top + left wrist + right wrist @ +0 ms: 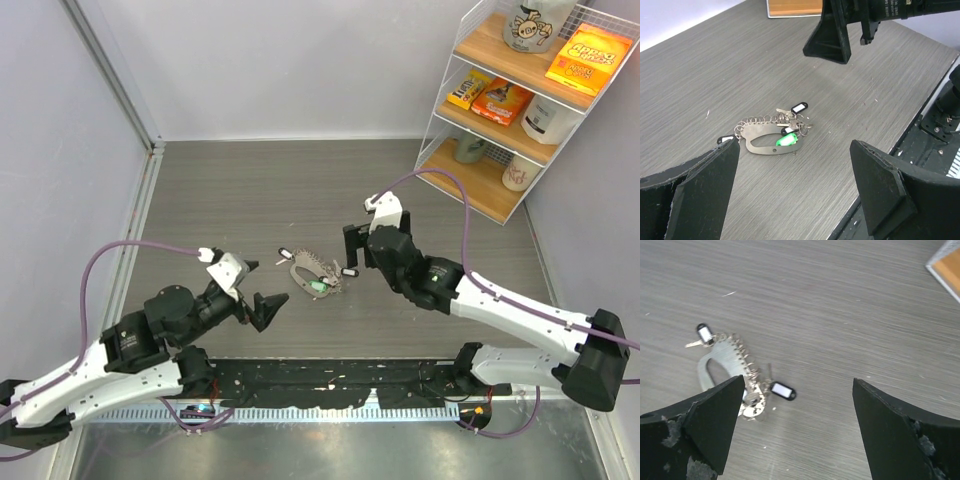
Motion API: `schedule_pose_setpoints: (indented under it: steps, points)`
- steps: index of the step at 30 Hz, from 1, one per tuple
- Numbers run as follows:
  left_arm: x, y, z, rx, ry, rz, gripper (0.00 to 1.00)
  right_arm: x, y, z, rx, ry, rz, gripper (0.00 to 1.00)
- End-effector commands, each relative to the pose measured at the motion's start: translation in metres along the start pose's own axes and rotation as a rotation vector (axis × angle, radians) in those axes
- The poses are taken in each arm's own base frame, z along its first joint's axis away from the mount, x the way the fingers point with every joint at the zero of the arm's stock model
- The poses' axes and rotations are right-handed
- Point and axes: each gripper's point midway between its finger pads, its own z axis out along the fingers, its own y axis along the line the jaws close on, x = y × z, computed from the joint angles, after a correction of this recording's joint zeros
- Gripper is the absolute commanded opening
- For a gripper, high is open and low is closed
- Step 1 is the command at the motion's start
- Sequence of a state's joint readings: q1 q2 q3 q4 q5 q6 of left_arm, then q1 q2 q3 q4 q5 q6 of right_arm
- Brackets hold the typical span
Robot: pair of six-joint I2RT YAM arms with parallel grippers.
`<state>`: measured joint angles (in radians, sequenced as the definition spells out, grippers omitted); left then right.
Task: Put the keys on the keyring
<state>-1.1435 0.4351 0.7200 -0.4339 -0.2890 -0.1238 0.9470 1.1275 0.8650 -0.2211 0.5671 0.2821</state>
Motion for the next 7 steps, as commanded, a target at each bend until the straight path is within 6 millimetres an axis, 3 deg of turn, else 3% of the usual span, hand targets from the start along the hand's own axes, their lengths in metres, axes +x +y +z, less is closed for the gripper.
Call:
schedule_pose_setpoints:
  steps: [1, 7]
  points:
    - [-0.0143, 0.0069, 0.0009, -0.041, -0.071, -0.018, 0.99, -0.0298, -0.0392, -0.0192, 0.198, -0.063, 0.029, 0.95]
    - [-0.0152, 0.0066, 0.0030, -0.043, -0.071, -0.011, 1.00, -0.0347, -0.0435, -0.0288, 0.181, -0.085, 0.011, 0.95]
